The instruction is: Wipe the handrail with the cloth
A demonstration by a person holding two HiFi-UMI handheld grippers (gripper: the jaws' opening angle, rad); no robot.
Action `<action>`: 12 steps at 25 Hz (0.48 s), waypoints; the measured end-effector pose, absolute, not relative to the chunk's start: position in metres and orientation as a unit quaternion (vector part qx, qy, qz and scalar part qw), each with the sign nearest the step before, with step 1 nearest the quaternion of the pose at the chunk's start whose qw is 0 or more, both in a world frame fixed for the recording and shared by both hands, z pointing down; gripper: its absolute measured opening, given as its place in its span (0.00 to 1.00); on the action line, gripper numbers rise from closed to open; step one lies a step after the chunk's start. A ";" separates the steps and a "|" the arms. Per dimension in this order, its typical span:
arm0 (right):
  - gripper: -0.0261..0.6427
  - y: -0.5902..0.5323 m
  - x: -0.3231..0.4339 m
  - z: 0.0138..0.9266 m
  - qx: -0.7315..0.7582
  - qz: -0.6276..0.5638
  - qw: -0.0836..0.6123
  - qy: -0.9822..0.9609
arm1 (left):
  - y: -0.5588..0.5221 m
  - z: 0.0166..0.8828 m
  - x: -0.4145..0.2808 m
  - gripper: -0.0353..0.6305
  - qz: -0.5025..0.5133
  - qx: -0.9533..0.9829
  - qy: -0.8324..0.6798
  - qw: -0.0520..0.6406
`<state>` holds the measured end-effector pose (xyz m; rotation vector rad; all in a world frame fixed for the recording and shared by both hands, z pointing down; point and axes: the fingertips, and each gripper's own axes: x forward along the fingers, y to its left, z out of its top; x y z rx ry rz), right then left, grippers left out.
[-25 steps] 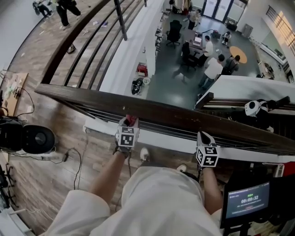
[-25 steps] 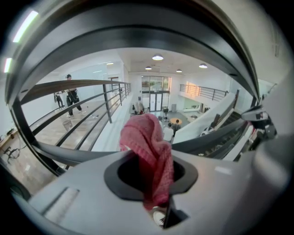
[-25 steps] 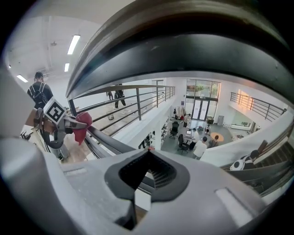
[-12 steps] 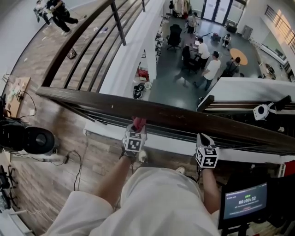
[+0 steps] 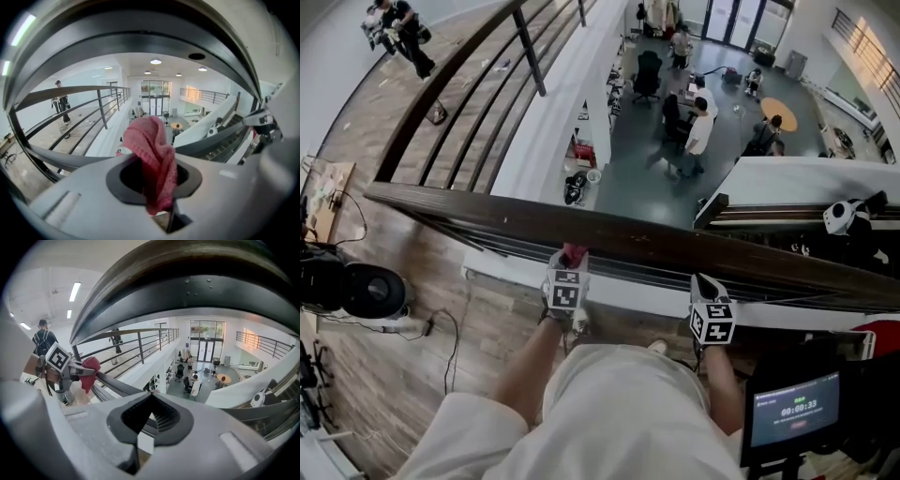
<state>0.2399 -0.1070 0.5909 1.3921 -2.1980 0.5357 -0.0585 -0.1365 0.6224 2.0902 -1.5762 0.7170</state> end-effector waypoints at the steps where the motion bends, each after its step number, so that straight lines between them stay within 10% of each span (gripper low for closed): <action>1: 0.04 -0.106 0.240 0.592 0.508 0.196 0.241 -0.803 | -0.136 0.622 -0.060 0.19 0.260 0.750 -0.571 0.212; 12: 0.04 -0.105 0.247 0.595 0.511 0.197 0.235 -0.803 | -0.133 0.631 -0.028 0.18 0.259 0.757 -0.559 0.218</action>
